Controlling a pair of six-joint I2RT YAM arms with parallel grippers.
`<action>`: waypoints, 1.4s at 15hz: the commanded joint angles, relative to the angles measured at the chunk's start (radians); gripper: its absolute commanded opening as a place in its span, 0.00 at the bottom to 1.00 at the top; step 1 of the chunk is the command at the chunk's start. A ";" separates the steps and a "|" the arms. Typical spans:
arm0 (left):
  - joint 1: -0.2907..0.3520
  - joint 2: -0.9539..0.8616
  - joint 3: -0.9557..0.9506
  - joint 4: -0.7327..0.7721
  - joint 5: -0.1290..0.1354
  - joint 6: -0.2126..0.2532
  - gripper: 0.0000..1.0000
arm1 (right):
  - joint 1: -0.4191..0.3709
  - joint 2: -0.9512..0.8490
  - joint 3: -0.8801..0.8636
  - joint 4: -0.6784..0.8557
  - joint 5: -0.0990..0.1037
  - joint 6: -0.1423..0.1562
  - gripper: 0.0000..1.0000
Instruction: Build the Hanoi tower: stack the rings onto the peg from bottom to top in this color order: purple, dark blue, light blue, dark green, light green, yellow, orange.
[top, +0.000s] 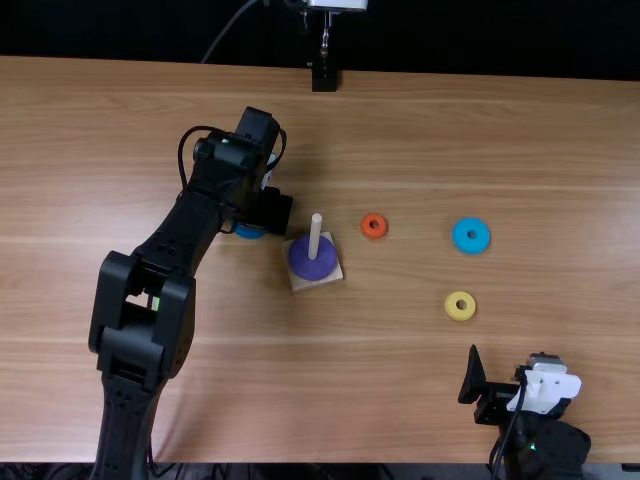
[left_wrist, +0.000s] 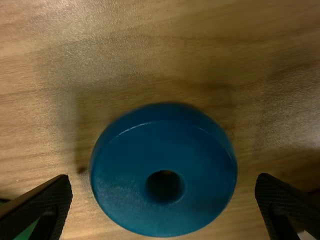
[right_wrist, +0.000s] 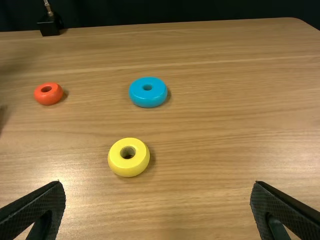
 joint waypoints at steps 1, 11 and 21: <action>-0.004 0.043 0.031 0.000 0.009 0.013 1.00 | -0.007 -0.013 -0.107 -0.056 0.000 -0.001 1.00; -0.005 0.033 0.025 -0.004 0.007 0.015 0.09 | -0.007 -0.013 -0.107 -0.056 0.000 -0.001 1.00; -0.012 -0.093 0.255 -0.326 -0.006 0.007 0.09 | -0.007 -0.013 -0.107 -0.056 0.000 -0.001 1.00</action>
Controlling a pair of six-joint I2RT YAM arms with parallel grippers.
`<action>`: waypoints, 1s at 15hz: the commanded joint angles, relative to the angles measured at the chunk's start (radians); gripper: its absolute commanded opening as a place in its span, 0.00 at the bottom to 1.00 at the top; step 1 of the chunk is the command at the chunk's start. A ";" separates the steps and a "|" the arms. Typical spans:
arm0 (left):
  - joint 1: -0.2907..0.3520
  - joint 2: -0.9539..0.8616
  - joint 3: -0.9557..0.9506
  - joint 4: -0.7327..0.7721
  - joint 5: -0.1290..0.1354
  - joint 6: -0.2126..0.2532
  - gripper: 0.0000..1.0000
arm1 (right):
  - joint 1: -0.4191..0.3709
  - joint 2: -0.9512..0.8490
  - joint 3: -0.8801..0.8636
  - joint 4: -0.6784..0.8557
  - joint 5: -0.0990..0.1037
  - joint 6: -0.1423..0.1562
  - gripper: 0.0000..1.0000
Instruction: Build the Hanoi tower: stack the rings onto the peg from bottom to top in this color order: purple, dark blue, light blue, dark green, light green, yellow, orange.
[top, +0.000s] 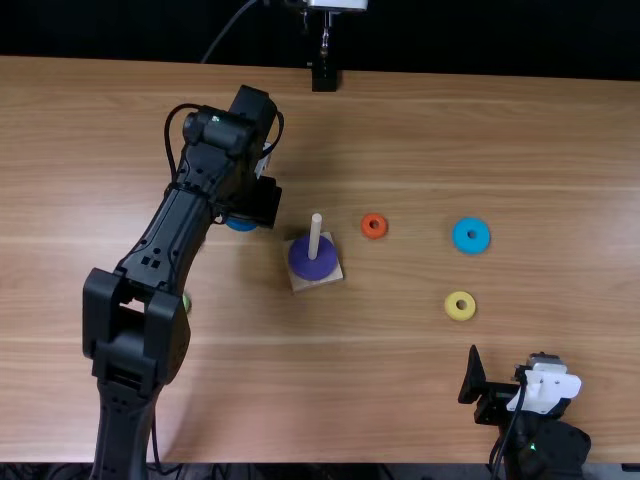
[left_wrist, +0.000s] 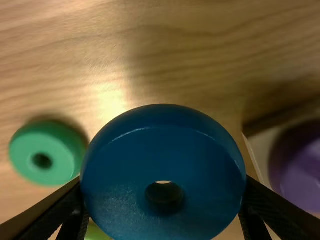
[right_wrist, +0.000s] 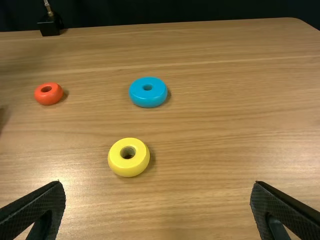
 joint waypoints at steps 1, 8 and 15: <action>-0.013 -0.052 0.074 -0.042 -0.004 0.005 0.09 | -0.007 -0.013 -0.107 -0.056 0.000 0.000 1.00; -0.048 -0.081 0.277 -0.192 0.013 -0.004 0.09 | -0.007 -0.013 -0.107 -0.056 0.000 0.000 1.00; -0.122 -0.324 0.013 -0.033 0.015 -0.087 0.08 | -0.007 -0.013 -0.107 -0.056 0.000 0.000 1.00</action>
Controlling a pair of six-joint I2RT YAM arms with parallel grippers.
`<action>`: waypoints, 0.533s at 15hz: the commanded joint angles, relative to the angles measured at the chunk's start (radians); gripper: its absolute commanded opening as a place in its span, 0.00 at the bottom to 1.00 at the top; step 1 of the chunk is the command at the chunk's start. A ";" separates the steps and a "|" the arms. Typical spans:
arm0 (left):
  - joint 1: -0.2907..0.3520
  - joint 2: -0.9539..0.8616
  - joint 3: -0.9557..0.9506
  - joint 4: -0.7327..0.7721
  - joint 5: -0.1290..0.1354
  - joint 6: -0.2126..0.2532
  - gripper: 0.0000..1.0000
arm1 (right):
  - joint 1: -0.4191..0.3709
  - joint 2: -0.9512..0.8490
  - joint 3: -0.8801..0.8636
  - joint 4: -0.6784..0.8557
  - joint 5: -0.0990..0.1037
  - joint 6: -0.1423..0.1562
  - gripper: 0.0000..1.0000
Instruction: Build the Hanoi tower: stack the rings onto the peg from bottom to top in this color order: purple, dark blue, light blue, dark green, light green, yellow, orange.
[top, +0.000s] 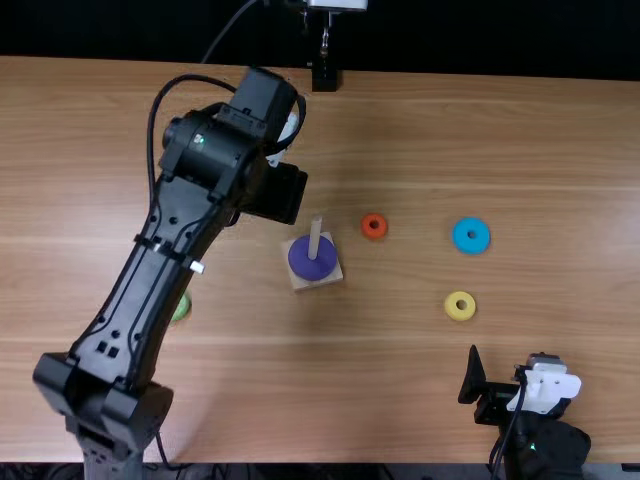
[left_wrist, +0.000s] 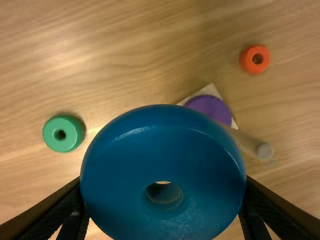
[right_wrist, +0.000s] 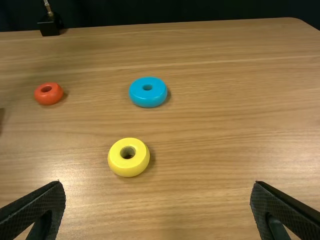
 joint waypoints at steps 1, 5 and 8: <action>-0.030 -0.043 -0.056 0.026 0.005 -0.061 0.08 | -0.007 -0.013 -0.107 -0.056 0.000 0.000 1.00; -0.081 -0.046 -0.108 0.099 0.005 -0.072 0.08 | -0.007 -0.013 -0.109 -0.056 0.000 0.000 1.00; -0.108 -0.044 -0.108 0.098 0.003 -0.101 0.08 | -0.007 -0.013 -0.107 -0.056 0.000 0.000 1.00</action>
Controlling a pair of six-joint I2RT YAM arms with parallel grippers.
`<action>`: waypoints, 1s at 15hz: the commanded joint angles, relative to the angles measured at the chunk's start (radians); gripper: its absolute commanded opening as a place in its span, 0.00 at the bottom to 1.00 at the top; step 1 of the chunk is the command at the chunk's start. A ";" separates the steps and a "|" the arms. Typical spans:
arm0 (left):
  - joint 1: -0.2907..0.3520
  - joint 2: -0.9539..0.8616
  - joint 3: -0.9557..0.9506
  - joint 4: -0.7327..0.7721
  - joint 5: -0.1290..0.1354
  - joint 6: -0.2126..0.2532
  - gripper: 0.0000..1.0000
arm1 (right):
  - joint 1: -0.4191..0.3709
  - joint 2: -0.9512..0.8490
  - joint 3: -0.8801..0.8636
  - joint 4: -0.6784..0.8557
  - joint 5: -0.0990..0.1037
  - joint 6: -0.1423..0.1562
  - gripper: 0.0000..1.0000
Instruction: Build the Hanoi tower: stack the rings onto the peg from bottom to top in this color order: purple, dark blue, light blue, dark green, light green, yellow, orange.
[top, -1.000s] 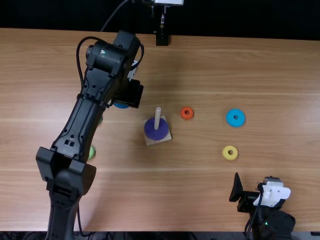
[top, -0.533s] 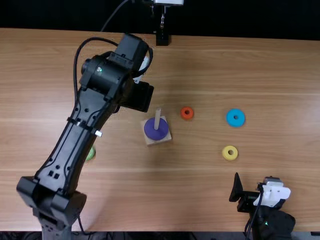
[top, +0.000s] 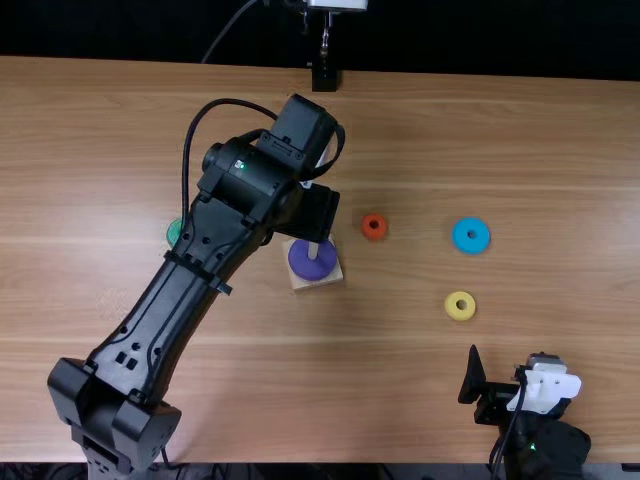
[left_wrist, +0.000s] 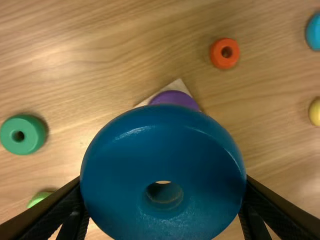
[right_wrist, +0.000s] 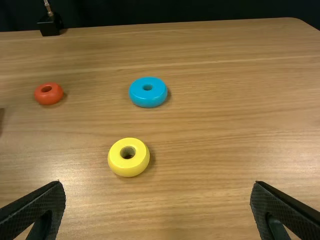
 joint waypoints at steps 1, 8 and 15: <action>-0.007 -0.018 -0.005 0.002 0.006 -0.024 0.08 | -0.007 -0.013 -0.107 -0.057 0.000 0.000 1.00; -0.055 -0.012 -0.002 0.002 0.004 -0.024 0.08 | -0.007 -0.013 -0.107 -0.057 0.000 0.000 1.00; -0.055 0.000 -0.006 0.008 0.006 -0.024 0.09 | -0.007 -0.013 -0.107 -0.057 0.000 0.000 1.00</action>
